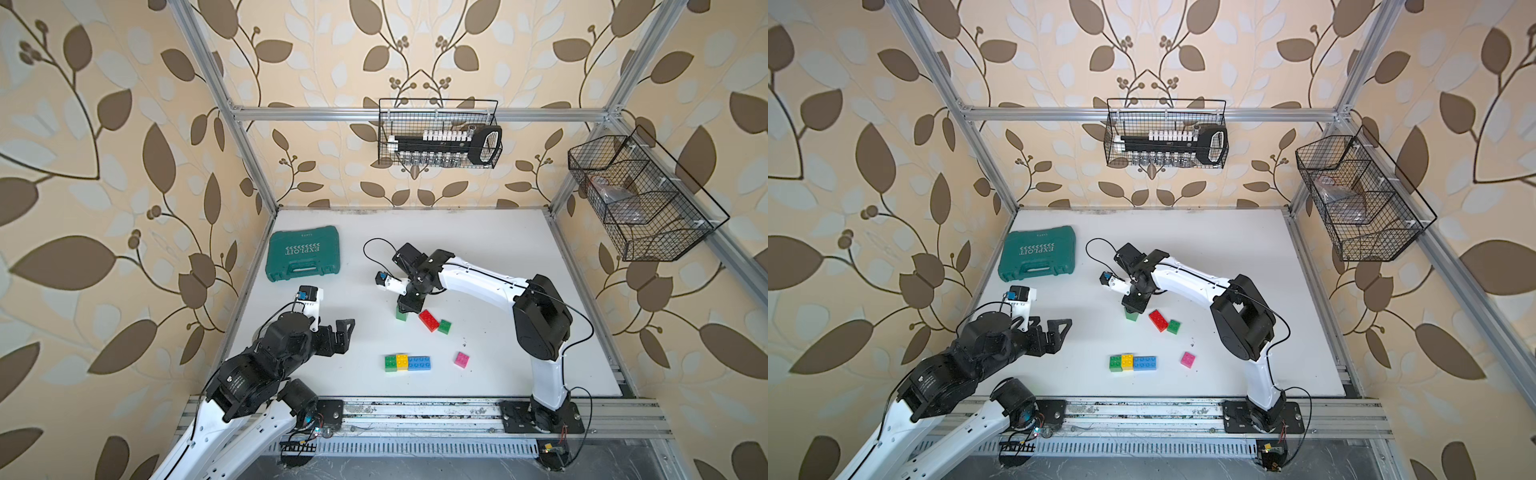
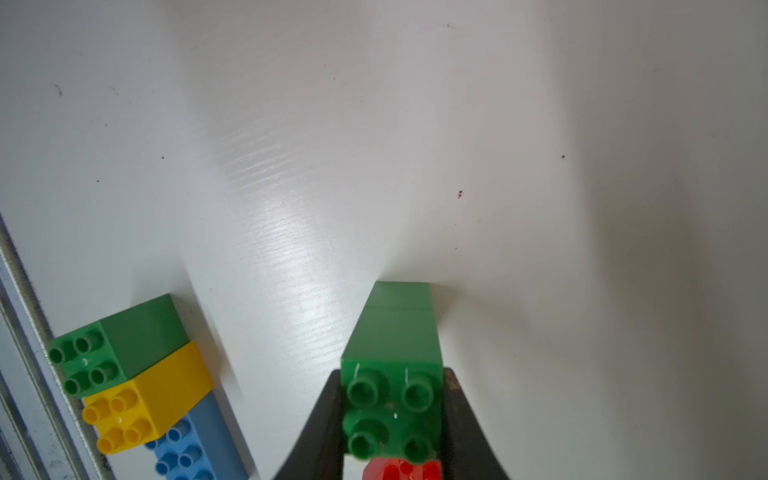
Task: Assemble the letter r with lego
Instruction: Assemble the lego brick with the lego brick, then pick up the lego brick from the center of the board.
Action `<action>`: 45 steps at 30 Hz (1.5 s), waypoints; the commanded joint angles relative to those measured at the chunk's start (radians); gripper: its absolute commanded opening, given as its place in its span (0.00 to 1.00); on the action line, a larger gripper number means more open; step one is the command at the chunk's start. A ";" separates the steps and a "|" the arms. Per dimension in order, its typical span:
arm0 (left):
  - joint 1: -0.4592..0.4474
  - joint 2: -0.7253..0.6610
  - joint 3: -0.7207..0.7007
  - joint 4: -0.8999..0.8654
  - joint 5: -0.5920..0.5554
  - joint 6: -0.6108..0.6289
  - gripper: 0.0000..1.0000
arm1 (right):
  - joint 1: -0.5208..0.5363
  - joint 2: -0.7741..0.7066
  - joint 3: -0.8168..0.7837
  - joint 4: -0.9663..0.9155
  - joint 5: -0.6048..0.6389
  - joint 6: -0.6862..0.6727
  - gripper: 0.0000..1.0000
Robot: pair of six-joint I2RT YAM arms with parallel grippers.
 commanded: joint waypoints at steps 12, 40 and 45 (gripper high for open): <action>0.009 -0.049 -0.007 0.032 0.015 0.018 0.99 | 0.017 -0.037 0.027 -0.191 -0.010 0.096 0.53; 0.008 0.012 -0.005 0.041 0.066 0.028 0.99 | -0.125 -0.098 -0.227 0.001 0.084 0.383 0.49; 0.008 0.012 -0.005 0.043 0.067 0.028 0.99 | -0.116 -0.050 -0.208 -0.006 0.068 0.382 0.47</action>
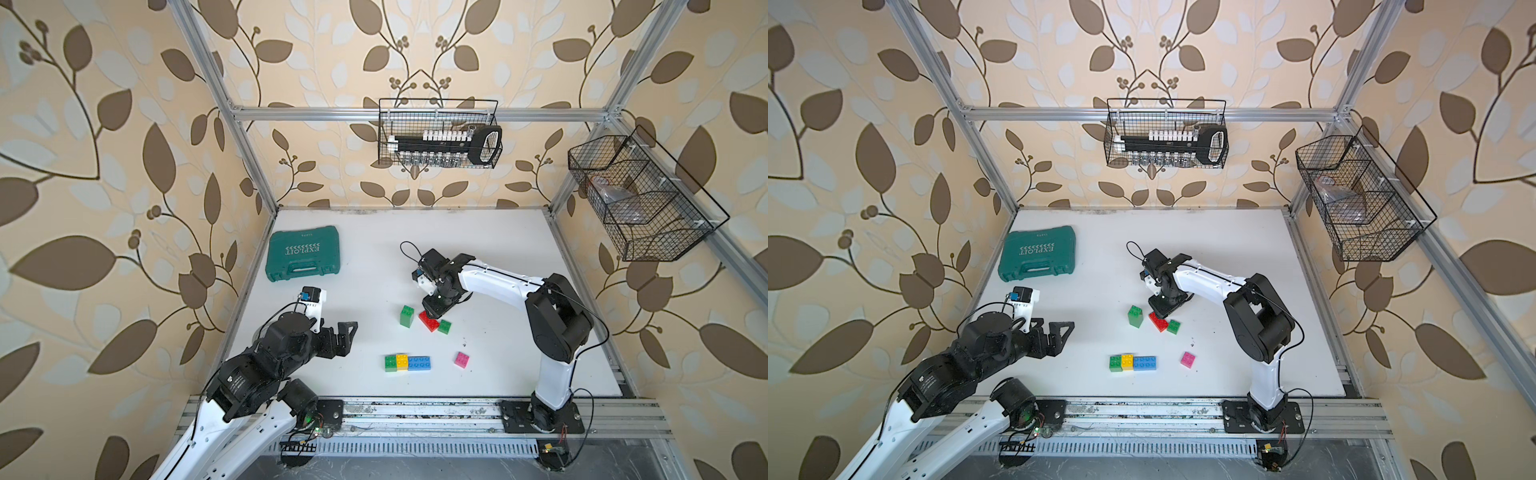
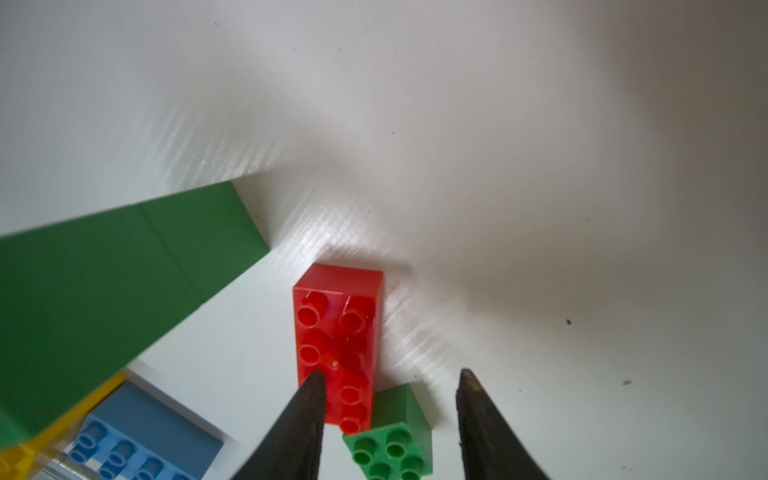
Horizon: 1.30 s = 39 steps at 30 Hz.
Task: Assemble the letter r with lego
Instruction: Pick up the lego brick from the center of the board.
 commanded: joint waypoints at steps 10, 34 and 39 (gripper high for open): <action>0.008 0.010 -0.001 0.040 0.010 0.022 0.99 | 0.037 0.064 0.079 -0.030 -0.027 0.007 0.46; 0.008 0.001 -0.003 0.041 0.009 0.023 0.99 | 0.105 0.065 0.065 -0.051 -0.059 -0.046 0.45; 0.009 0.000 -0.003 0.040 0.008 0.022 0.99 | 0.104 0.092 0.070 -0.042 -0.034 -0.056 0.44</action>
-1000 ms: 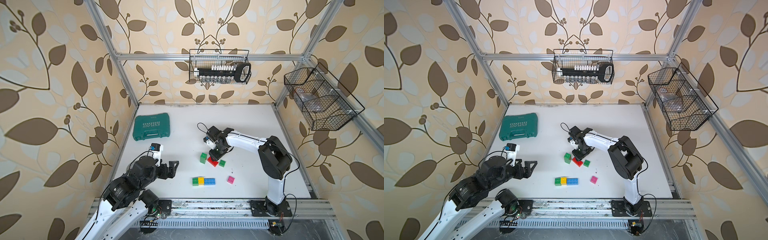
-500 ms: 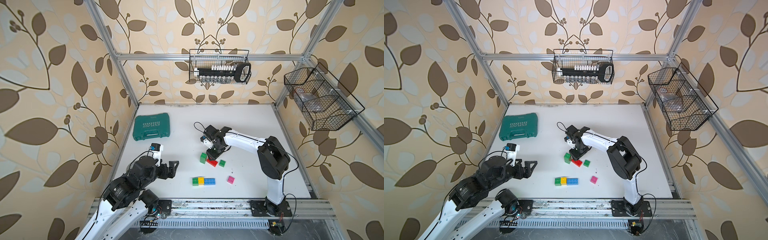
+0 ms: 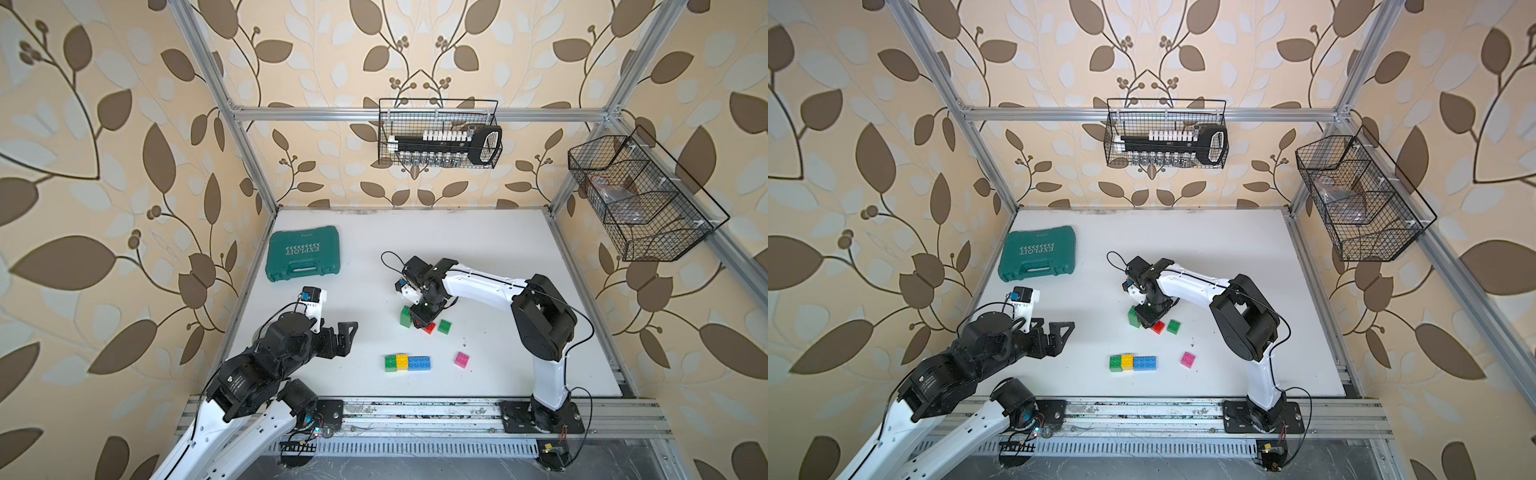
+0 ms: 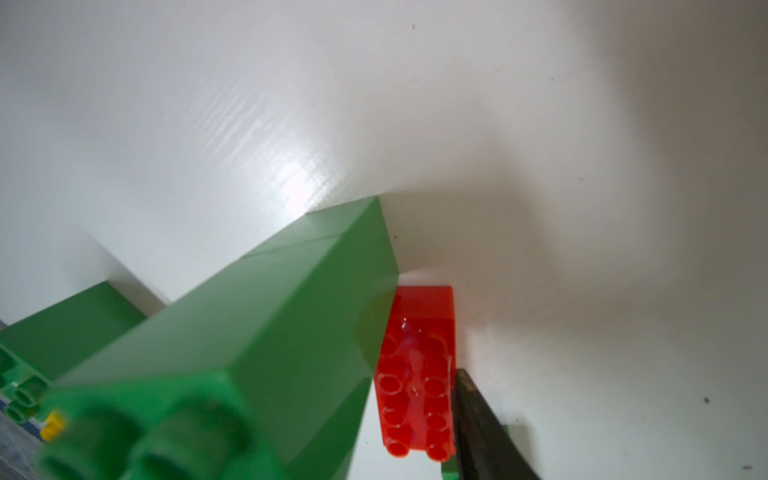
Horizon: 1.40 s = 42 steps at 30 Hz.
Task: Assemble the letter r with lego
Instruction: Pick up the lego brick from the center of the board.
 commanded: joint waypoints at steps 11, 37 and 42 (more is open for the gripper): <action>0.008 0.004 -0.002 0.039 0.005 0.020 0.99 | 0.002 0.051 -0.002 0.007 0.038 -0.007 0.43; 0.009 0.000 -0.003 0.038 0.004 0.020 0.99 | 0.009 0.078 0.027 -0.027 0.128 0.018 0.28; 0.009 0.000 -0.003 0.039 0.006 0.021 0.99 | -0.007 0.041 0.033 -0.045 0.147 0.015 0.00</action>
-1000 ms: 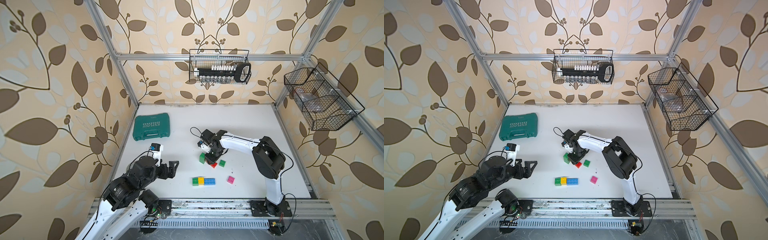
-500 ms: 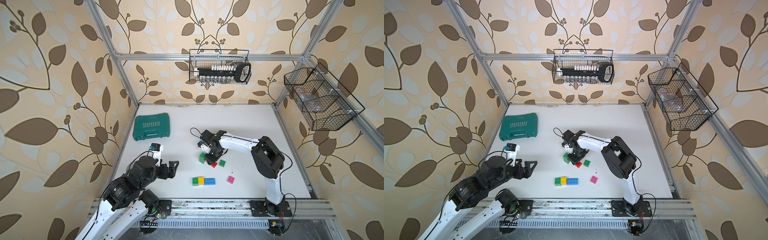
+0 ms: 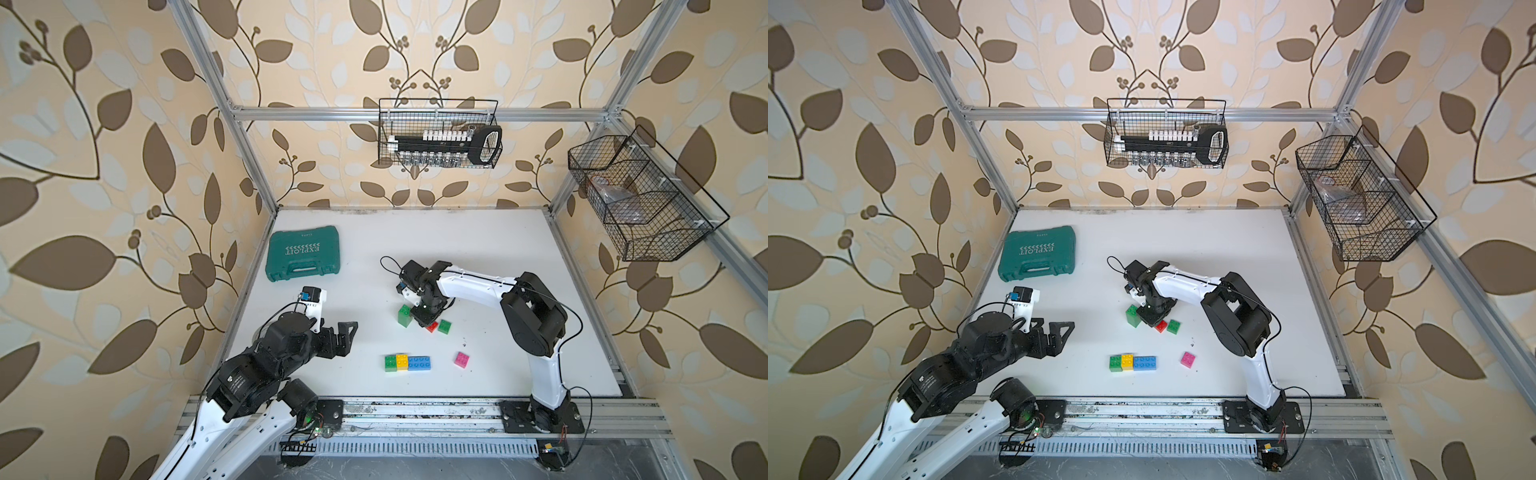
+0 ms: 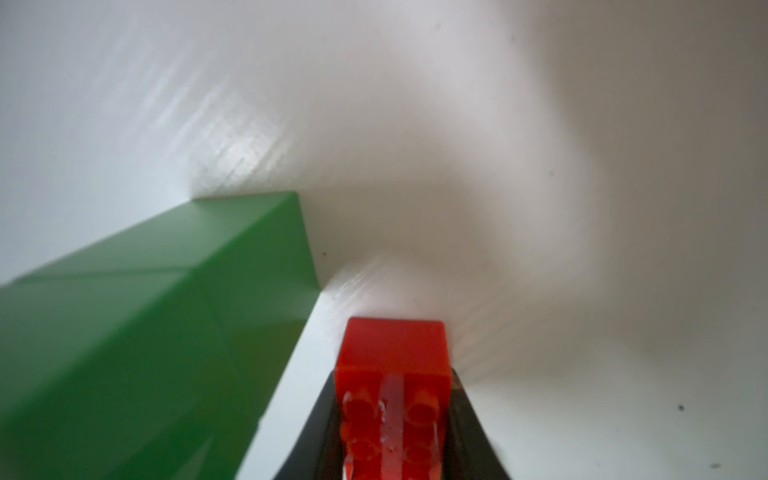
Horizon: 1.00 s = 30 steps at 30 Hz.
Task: Assemble the letter r with lego
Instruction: Pick up the lego brick from the center of the board, then assemble the lego brick with the lego brick.
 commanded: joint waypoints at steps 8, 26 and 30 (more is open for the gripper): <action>0.009 0.005 -0.003 0.038 -0.001 0.019 0.99 | -0.033 -0.246 -0.067 0.110 0.031 -0.195 0.00; 0.008 0.031 0.000 0.031 -0.015 0.010 0.99 | -0.093 -0.263 -0.159 0.083 -0.091 -0.251 0.00; 0.009 0.033 0.001 0.031 -0.014 0.011 0.99 | -0.071 -0.262 -0.180 0.099 -0.092 -0.234 0.00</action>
